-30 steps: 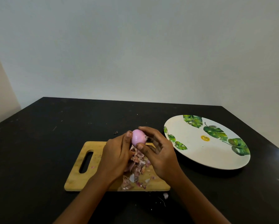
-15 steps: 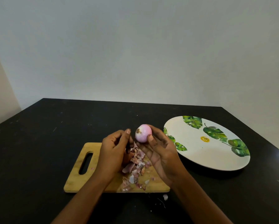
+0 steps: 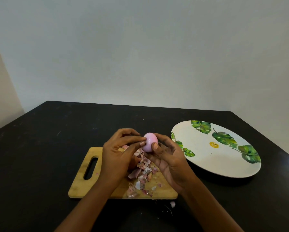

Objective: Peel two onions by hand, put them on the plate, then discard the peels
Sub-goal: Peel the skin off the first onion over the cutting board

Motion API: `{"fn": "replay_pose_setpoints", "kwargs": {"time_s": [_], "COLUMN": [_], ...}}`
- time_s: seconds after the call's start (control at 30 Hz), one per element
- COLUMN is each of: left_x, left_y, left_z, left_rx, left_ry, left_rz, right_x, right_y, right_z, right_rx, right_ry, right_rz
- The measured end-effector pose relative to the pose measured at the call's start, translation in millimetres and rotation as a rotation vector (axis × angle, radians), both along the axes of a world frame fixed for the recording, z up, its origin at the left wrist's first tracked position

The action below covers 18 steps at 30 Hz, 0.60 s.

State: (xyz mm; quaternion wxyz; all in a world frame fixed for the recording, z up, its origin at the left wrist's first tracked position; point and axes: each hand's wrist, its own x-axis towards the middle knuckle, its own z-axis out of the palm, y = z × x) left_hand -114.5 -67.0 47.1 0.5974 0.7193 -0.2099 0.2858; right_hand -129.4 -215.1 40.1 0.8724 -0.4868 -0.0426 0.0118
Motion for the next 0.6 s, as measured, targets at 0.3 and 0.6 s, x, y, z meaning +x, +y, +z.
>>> {"fn": "replay_pose_setpoints", "kwargs": {"time_s": [0.3,0.6], "left_x": [3,-3], "left_y": [-2,7], "left_z": [-8,11], "left_rx": [0.164,-0.124], "left_ry": [-0.162,0.106], "left_rz": [0.15,0.094], "right_x": [-1,2], "right_y": [3,-1], "right_z": [1,1], "right_rx": [0.043,0.139], "right_ry": [0.051,0.06], "right_rz": [0.098,0.096]}}
